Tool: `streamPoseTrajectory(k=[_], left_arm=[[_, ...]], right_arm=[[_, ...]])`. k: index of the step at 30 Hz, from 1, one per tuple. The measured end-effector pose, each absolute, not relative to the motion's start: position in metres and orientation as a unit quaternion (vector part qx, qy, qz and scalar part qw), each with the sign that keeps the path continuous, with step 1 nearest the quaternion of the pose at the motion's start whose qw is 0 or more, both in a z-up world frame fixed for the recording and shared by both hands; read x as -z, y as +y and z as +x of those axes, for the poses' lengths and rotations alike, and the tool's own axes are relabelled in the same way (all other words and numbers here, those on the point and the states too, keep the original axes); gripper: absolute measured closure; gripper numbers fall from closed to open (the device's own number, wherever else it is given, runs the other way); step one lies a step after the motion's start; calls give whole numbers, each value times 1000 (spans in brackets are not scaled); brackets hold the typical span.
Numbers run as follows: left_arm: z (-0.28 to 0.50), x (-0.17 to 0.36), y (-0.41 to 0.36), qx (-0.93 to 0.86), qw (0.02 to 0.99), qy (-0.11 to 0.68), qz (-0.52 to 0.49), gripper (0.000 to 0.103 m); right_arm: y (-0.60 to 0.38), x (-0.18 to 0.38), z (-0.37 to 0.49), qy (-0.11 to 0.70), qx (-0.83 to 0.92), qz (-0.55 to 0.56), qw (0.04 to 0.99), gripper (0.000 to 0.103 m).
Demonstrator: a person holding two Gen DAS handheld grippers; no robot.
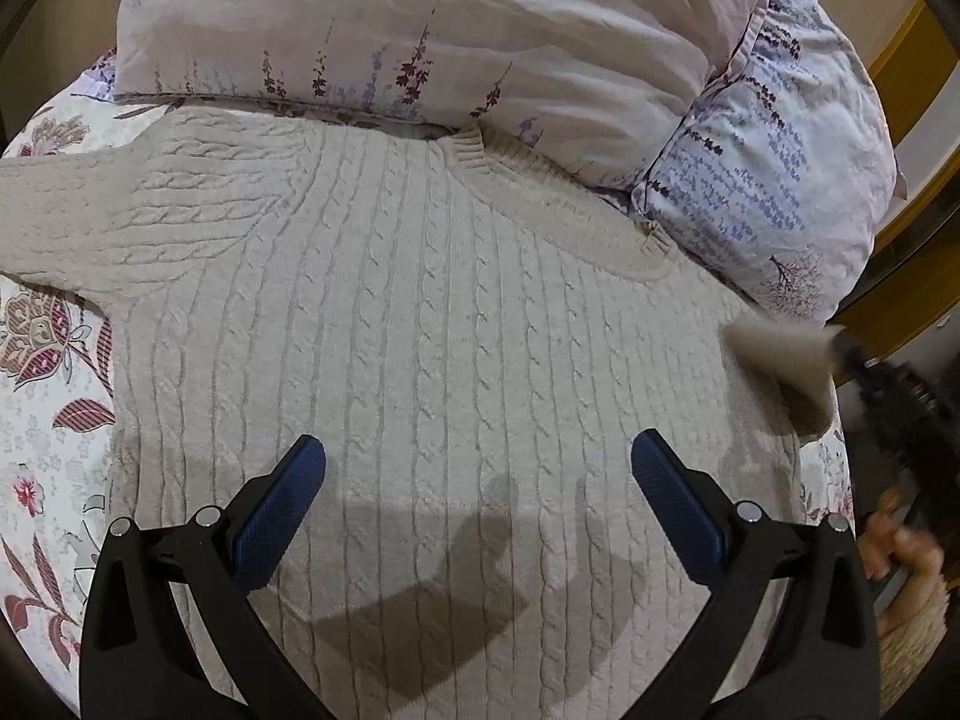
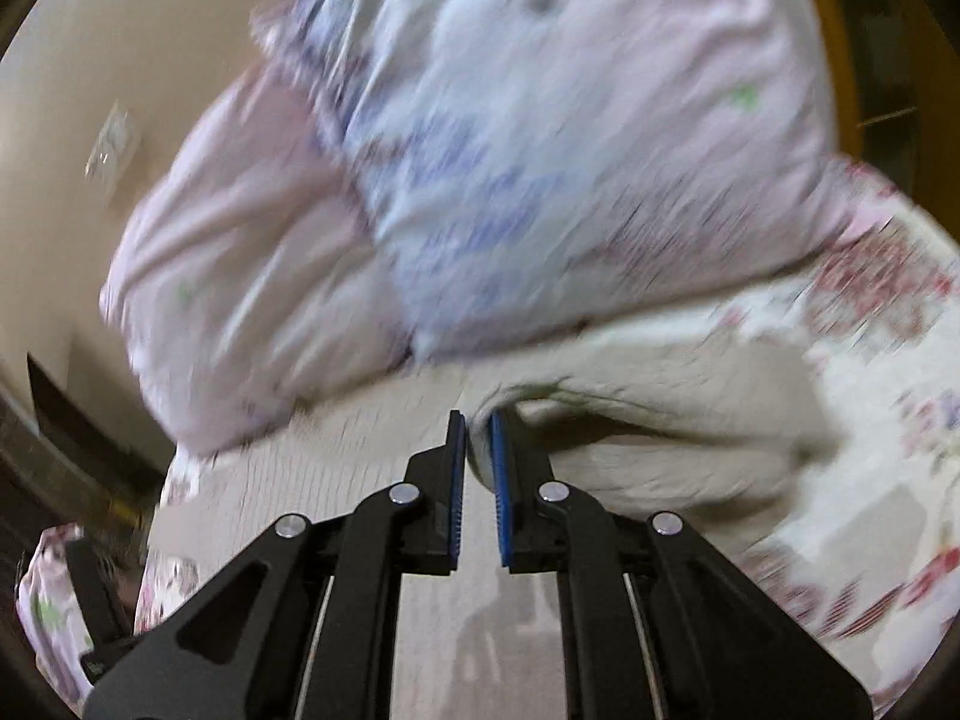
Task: Fold small clothes
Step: 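Fold the held sleeve across the sweater body with the right gripper, then release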
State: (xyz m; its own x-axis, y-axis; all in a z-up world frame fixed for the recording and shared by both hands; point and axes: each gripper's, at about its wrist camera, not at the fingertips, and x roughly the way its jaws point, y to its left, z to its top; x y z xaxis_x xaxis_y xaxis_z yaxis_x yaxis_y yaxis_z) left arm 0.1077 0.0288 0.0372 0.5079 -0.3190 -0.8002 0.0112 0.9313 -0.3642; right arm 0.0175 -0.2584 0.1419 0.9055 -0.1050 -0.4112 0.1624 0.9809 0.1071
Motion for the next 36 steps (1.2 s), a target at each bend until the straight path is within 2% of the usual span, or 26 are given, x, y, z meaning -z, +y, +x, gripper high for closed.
streamPoseTrajectory(k=[5,8,10,11,18,24,26,27,29,31,36], left_arm=[[106,-42,26,105,855,483,-156,1],[105,-48,18,122,854,483,-151,1],[107,-56,7,143,859,471,-139,1],[108,-58,1,153,860,467,-134,1],[131,-67,-70,232,845,472,-95,1],[130,-64,-95,258,834,481,-77,1],[131,-62,-93,257,833,484,-78,1],[132,-61,-89,253,832,487,-83,1],[134,-60,-84,248,831,489,-93,1],[136,-58,-75,241,830,492,-106,1],[141,-53,-48,230,821,496,-164,1]], right_arm=[[-238,-104,34,254,64,49,964,97],[-241,-94,35,275,67,65,957,84],[-248,-96,25,264,67,85,959,58],[-253,-100,16,249,72,96,961,56],[-324,-128,-28,179,154,212,948,56],[-393,-128,-40,160,210,351,898,57],[-401,-126,-28,176,221,348,894,62],[-403,-125,-25,181,226,346,893,70],[-405,-123,-17,188,226,351,889,78],[-401,-124,-14,182,226,340,895,90],[-361,-149,-13,149,186,259,936,92]])
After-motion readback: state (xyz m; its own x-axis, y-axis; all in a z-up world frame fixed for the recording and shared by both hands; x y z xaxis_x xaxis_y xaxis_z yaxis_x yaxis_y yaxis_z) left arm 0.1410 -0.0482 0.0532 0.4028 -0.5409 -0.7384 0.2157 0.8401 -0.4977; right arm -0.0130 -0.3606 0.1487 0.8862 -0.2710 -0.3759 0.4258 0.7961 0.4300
